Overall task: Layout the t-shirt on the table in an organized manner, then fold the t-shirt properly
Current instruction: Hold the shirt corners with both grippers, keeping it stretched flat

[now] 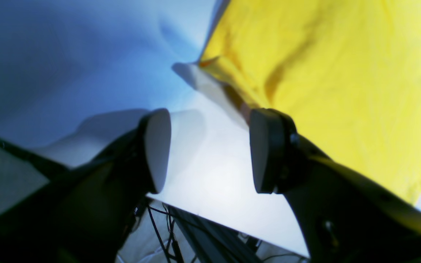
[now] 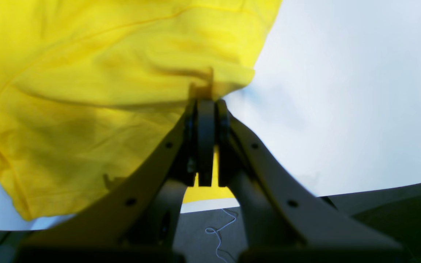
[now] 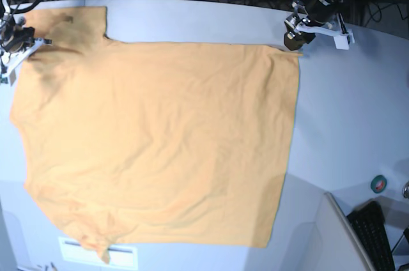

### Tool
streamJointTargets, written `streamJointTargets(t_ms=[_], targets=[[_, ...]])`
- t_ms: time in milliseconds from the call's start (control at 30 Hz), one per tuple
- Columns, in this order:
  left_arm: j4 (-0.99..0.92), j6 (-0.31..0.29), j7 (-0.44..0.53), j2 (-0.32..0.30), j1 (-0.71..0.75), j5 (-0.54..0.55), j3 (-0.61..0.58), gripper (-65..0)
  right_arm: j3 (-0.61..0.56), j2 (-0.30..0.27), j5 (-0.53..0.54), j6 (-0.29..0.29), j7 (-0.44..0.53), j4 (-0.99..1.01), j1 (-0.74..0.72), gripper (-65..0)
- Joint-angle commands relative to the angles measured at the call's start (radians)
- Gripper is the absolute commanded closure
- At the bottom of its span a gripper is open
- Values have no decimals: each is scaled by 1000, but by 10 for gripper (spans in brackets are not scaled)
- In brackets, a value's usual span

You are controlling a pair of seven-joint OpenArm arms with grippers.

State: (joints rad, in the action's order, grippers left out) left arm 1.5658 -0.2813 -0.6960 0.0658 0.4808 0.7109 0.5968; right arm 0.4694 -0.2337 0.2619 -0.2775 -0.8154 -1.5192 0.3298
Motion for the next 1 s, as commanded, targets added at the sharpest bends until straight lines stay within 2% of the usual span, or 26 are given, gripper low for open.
streamJointTargets(t_ms=[0, 367, 733, 867, 967], targets=[[22, -26, 9, -4, -1, 17, 5, -329, 2, -17, 4, -1, 8, -16, -7, 0], [-9, -34, 8, 18, -67, 17, 4, -329, 1, -17, 4, -1, 4, -16, -4, 0], [-123, -34, 8, 16, -95, 17, 15, -327, 2, -17, 4, -1, 4, -16, -4, 0], [-141, -32, 8, 18, -124, 17, 65, -327, 2, -17, 4, -1, 4, -16, -4, 0], [-164, -32, 8, 16, -129, 17, 62, -301, 2, -17, 4, -1, 4, -16, -4, 0]])
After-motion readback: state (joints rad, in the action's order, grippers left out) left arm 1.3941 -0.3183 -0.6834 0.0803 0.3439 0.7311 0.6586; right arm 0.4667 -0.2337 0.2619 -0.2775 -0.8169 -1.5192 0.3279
